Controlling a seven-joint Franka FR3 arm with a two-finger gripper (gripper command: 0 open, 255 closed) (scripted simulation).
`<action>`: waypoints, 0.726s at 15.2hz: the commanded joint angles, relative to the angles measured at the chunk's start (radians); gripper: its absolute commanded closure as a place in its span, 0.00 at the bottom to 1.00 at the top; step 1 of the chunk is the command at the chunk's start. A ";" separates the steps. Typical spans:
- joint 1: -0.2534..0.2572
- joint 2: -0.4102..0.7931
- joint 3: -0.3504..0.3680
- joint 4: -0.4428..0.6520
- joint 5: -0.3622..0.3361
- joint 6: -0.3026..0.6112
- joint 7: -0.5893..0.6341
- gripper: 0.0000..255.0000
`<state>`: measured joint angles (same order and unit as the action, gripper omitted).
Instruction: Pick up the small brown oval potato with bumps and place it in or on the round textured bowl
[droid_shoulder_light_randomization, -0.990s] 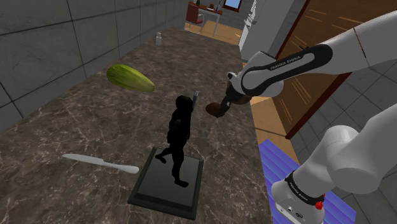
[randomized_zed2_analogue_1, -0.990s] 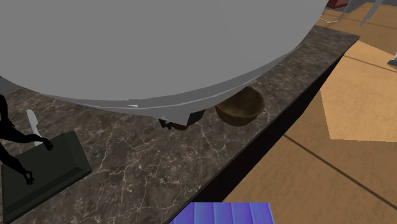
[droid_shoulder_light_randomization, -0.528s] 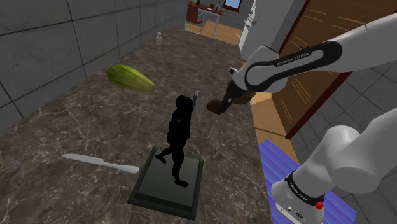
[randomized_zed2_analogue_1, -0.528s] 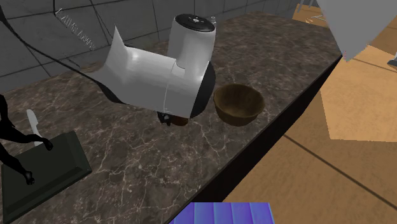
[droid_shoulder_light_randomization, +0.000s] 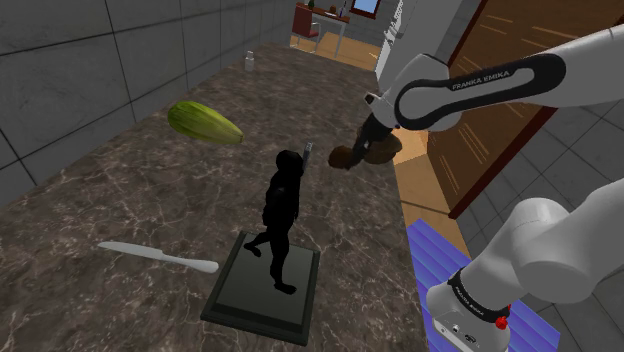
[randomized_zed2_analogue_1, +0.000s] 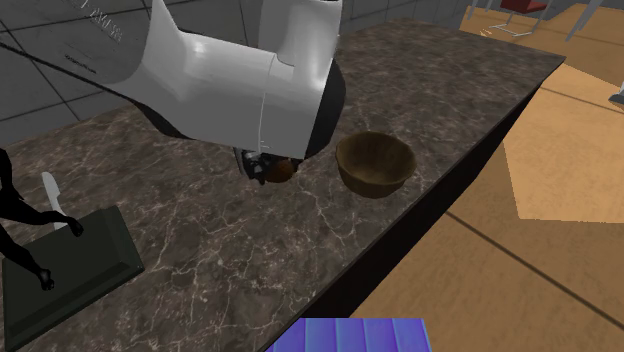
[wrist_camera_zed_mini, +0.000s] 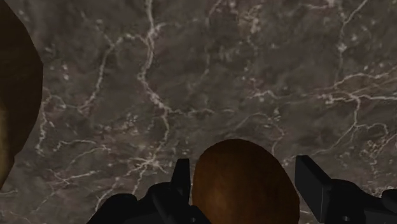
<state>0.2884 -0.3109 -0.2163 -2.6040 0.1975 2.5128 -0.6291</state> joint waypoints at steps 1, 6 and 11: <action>-0.007 -0.021 0.004 0.011 -0.013 -0.032 0.012 1.00; -0.018 -0.062 0.014 0.047 -0.036 -0.107 0.038 1.00; -0.026 -0.095 0.022 0.089 -0.053 -0.181 0.060 1.00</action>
<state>0.2642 -0.3960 -0.1976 -2.5215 0.1490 2.3486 -0.5764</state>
